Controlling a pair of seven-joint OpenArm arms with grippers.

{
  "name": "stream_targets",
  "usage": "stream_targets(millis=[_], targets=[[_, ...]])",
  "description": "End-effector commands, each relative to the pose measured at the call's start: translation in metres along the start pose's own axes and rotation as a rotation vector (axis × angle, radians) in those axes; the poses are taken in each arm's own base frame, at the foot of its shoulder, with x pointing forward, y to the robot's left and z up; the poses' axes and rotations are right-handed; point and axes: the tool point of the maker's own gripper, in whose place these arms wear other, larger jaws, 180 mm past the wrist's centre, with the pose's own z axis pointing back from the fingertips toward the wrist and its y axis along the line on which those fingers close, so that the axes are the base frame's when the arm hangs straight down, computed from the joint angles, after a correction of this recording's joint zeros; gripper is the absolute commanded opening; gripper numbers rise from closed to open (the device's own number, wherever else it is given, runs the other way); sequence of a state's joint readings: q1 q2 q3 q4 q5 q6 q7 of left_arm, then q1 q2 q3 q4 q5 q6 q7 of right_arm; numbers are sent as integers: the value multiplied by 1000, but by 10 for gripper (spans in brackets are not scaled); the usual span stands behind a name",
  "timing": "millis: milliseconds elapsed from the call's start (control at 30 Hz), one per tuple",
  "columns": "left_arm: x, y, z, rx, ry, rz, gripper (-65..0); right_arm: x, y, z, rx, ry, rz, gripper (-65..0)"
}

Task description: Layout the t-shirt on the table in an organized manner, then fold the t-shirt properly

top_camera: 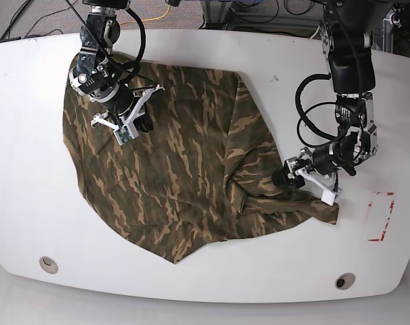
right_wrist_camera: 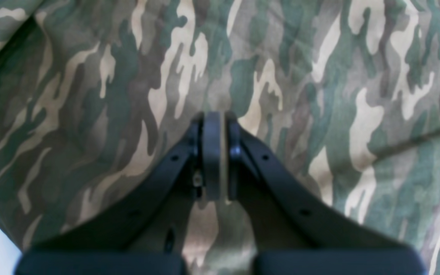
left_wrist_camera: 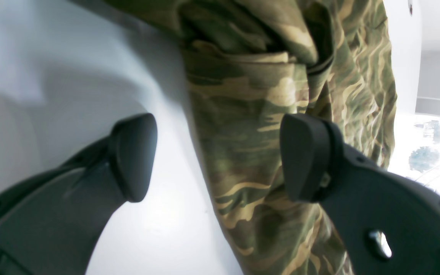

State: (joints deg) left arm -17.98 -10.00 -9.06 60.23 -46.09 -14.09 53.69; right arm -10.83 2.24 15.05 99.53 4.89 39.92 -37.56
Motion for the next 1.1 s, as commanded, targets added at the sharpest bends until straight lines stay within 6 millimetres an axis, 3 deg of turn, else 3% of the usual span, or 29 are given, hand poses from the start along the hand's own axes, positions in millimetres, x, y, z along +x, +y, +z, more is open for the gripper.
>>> stream_targets(millis=[0, 233, 800, 1067], targets=[[12, -18, -4, -38, -34, -11, -189, 16, -3, 2, -2, -54, 7, -623], [7, -30, -12, -68, -31, 0, -312, 16, -3, 2, -2, -54, 7, -623], [8, -36, -13, -83, -39, 8, -647, 17, -2, 2, -2, -57, 8, -623], [31, -72, 7, -155, -102, -82, -650, 16, -2, 2, -2, -56, 7, -623]])
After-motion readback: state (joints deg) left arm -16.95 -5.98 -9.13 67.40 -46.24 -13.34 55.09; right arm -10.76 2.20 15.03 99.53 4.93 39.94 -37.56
